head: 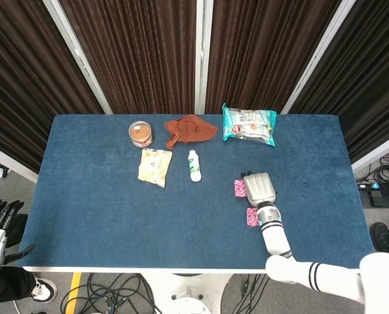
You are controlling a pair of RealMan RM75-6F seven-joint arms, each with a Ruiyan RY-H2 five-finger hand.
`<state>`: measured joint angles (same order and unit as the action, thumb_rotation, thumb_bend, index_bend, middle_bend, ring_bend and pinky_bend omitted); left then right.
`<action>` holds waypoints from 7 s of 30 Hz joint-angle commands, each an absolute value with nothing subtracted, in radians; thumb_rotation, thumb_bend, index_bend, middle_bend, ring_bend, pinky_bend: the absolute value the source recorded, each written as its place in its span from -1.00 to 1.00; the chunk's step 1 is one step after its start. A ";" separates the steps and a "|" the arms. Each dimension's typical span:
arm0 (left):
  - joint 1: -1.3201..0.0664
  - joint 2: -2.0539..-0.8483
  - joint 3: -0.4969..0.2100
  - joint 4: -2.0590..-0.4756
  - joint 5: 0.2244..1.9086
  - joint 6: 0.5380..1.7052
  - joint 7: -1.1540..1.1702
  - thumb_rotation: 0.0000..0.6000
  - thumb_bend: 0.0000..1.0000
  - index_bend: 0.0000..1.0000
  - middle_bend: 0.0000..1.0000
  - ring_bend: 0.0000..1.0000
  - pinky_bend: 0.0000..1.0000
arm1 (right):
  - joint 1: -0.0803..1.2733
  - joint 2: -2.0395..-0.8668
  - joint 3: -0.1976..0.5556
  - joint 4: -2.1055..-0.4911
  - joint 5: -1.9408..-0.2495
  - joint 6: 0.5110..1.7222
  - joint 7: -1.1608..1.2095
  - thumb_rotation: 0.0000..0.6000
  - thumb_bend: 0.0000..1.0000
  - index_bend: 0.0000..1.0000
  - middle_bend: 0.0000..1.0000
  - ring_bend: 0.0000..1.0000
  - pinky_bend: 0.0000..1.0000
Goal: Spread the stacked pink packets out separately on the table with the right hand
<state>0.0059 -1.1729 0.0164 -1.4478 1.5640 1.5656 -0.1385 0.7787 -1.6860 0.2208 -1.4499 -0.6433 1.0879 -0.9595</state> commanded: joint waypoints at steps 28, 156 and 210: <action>0.019 -1.158 0.013 -1.428 1.552 1.571 -0.169 1.00 -0.74 -0.82 -0.85 -1.00 -0.79 | 0.843 -1.703 0.196 -1.460 -0.581 1.088 -0.950 1.00 -0.75 -0.64 -0.56 0.68 0.83; 0.019 -1.171 0.021 -1.414 1.549 1.548 -0.178 1.00 -0.74 -0.82 -0.85 -1.00 -0.79 | 0.721 -1.581 0.123 -1.320 -0.676 0.988 -0.759 1.00 -0.66 -0.19 -0.23 0.69 0.83; 0.003 -1.155 0.027 -1.490 1.581 1.543 -0.101 1.00 -0.74 -0.82 -0.85 -1.00 -0.79 | -0.008 -1.254 -0.174 -1.538 -1.456 1.835 -0.147 1.00 -0.98 -1.00 -1.00 -1.00 -1.00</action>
<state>0.0043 -1.1537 0.0254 -1.4885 1.5789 1.5439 -0.1032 0.0072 -1.2541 -0.1801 -1.5524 -1.4514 1.8286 -0.1624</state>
